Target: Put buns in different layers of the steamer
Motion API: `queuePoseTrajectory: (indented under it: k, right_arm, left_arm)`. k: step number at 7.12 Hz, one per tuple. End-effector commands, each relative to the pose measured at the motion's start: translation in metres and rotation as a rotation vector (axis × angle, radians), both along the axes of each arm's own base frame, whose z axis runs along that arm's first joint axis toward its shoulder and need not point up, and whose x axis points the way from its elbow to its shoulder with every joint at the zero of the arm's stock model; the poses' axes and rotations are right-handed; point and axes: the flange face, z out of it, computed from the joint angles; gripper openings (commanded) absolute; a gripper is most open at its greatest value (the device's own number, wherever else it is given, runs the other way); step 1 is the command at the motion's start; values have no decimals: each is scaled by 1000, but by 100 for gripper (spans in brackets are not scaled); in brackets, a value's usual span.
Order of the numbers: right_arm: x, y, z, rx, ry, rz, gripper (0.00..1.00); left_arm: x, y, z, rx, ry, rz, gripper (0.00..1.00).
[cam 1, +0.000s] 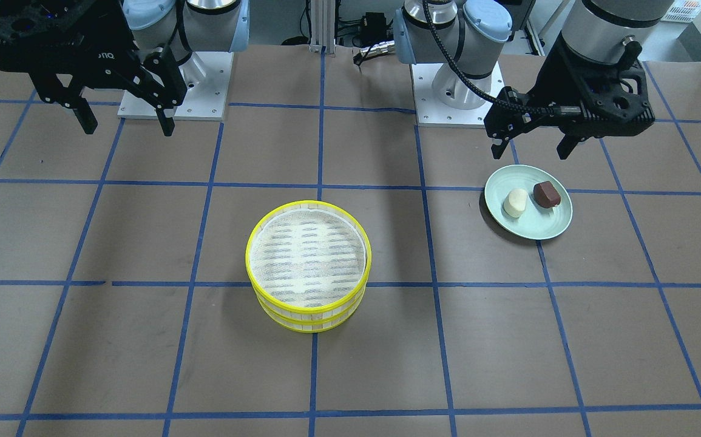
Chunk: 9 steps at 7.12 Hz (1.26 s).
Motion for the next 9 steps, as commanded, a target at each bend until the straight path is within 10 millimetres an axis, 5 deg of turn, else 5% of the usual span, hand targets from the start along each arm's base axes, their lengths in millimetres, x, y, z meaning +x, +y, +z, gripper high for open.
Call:
queuePoseTrajectory:
  k: [1,9]
  right_arm:
    - [0,0,0,0,0,0,100]
    - [0,1,0,3,0,2,100]
  left_arm:
    - [0,1,0,-2,1,1,100]
    - [8,0,-9,17,-7,15,100]
